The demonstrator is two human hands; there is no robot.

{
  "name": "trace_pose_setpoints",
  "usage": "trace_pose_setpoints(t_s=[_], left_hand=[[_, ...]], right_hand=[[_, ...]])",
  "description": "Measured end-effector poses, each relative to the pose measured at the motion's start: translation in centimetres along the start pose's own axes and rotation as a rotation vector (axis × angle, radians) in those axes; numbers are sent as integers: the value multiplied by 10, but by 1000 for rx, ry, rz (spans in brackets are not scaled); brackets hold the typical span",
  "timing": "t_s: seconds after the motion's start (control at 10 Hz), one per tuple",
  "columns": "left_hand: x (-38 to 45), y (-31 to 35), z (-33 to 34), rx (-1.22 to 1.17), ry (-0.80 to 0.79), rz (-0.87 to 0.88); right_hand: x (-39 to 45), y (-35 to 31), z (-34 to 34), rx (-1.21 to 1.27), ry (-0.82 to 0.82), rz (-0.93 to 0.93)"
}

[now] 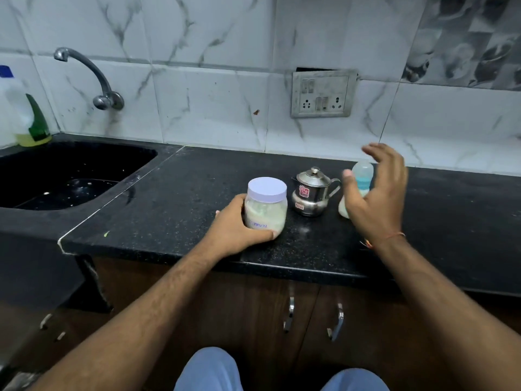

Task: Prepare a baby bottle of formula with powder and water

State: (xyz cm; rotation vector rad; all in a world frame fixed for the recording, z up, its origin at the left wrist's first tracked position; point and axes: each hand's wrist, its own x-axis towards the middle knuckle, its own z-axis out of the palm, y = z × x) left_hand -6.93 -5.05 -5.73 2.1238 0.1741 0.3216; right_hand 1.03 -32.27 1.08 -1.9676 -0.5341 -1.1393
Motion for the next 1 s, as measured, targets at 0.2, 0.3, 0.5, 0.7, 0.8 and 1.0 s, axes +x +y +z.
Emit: trace_pose_setpoints(t_s=[0.2,0.3,0.5,0.7,0.8,1.0], left_hand=[[20,12,6,139,159,-12],[40,10,6,153,172,-28],[66,2,10,155,142,-51],[74,-2,12,151,122,-73],[72,1,12,133,118,-56],[69,4,15,160,124,-39]], right_hand=[[-11,74,1,-12,-266,454],[-18,81,9,-36,-359,466],[-14,95,19,-56,-359,479],[-15,101,23,-97,-385,462],[-15,103,25,-97,-387,461],[-17,100,26,-136,-387,431]])
